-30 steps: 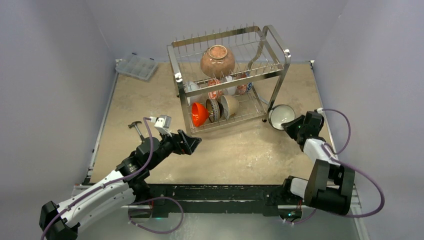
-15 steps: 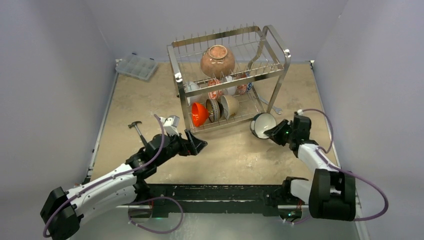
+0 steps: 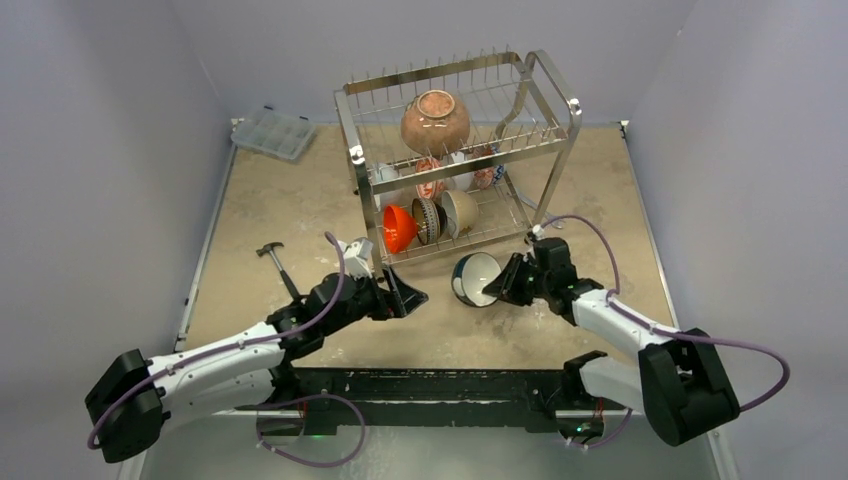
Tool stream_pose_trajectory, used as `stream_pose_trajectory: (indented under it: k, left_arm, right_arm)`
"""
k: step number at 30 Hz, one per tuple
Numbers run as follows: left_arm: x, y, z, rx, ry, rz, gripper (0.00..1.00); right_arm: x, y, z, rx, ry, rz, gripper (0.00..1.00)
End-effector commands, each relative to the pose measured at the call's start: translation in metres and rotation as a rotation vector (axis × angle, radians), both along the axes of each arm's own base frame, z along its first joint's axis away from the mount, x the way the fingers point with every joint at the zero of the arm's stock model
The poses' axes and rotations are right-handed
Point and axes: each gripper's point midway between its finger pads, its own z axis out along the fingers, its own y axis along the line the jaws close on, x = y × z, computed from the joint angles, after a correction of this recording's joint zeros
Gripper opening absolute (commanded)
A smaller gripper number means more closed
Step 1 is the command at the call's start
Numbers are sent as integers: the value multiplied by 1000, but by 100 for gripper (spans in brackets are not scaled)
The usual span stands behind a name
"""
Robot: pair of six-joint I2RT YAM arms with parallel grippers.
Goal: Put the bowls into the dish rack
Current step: Pick up the bowl from the center of the board.
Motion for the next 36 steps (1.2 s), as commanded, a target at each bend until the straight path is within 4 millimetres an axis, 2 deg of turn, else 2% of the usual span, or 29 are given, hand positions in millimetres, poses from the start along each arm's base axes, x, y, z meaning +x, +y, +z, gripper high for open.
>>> stream_pose_trajectory:
  k: [1,7,10,14,18,23,30,32,36]
  left_arm:
    - [-3,-13,3,-33,-6,-9,81]
    - [-8,-28,-1,40,-27,-17,81]
    - [-8,-30,-5,82,-39,-8,81]
    - [-7,-36,-8,100,-37,-11,81]
    - [-2,-37,-14,190,-29,14,79]
    - [5,-27,-30,365,9,63,72]
    - [10,-17,-31,454,-11,96,38]
    - [10,-14,-30,465,-14,103,23]
    - [12,-10,-25,468,-24,119,10]
  right_arm:
    - [-6,29,22,50,-58,88,0]
    - [-28,58,5,-12,-15,206,0]
    - [-33,69,-2,-27,-3,248,7]
    - [-34,83,-1,-42,-10,292,11]
    - [-36,89,-3,-67,-8,314,13]
    - [-35,91,2,-75,-26,328,16]
    - [-33,93,17,-58,-76,341,30]
    - [-33,93,22,-54,-86,342,33]
    - [-30,92,34,-53,-120,338,43]
